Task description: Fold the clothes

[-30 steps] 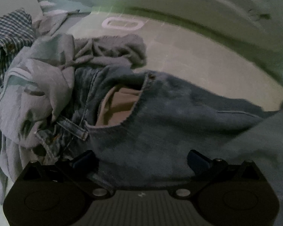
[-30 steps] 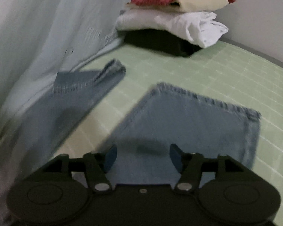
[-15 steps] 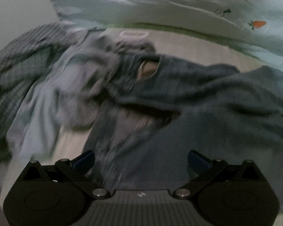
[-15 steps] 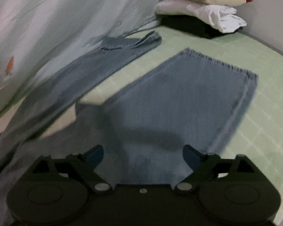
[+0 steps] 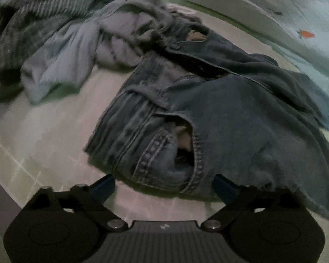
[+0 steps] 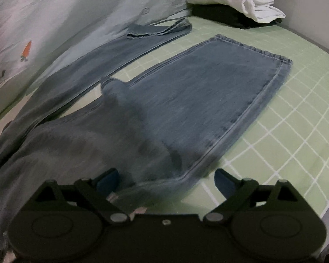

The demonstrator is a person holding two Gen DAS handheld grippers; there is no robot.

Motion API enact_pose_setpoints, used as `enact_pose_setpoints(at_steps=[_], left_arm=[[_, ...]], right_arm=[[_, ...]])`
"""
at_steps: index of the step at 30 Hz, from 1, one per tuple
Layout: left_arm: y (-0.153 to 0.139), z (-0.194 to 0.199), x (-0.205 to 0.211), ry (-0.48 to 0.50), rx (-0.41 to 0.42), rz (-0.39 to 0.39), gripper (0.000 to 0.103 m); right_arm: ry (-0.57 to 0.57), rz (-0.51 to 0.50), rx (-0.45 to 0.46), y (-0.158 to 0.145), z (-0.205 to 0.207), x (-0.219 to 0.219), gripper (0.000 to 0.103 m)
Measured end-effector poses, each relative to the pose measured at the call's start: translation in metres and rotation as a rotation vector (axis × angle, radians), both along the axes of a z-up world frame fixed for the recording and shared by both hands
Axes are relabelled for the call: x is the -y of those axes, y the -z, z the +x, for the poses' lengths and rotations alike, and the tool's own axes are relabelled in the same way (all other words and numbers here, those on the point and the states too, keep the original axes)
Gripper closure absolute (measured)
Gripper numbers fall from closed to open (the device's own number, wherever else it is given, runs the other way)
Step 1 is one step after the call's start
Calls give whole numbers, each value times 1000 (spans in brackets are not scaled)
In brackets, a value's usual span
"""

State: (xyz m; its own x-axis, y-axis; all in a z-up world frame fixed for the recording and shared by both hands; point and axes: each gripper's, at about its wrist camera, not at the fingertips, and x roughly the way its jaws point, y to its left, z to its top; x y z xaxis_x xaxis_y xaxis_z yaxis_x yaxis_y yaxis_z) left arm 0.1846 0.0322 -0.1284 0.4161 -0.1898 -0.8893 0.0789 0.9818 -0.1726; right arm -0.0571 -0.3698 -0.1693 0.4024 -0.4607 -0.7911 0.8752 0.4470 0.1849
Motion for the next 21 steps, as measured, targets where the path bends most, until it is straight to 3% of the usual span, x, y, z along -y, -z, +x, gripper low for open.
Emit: enact_pose_setpoints(at_steps=[2,5,8,9,12,17,21], left_arm=[[2,2,-8,-44,-4,-49,15],[4,8,-15,-70,-12,-116,32],[7,11,-15,-58,-3,-127,54],[8,11,-14,-49,3,-130,66],[6,11,-15,-35,23,-123,75],[-2,10,-24,-105,103,32,79],[-4,15,-44,-174,80,0,78]], right_arm=[[-18,-12,-10,-2,1,-8,8],[-41,-27,-30,-3,2,-20,8],[-51,-34,-47,-3,2,-31,8],[-50,-31,-49,-2,1,-33,8],[-47,-21,-55,1,0,-41,8],[-28,-4,-35,5,1,-45,8],[-27,-1,-26,6,0,-44,8]])
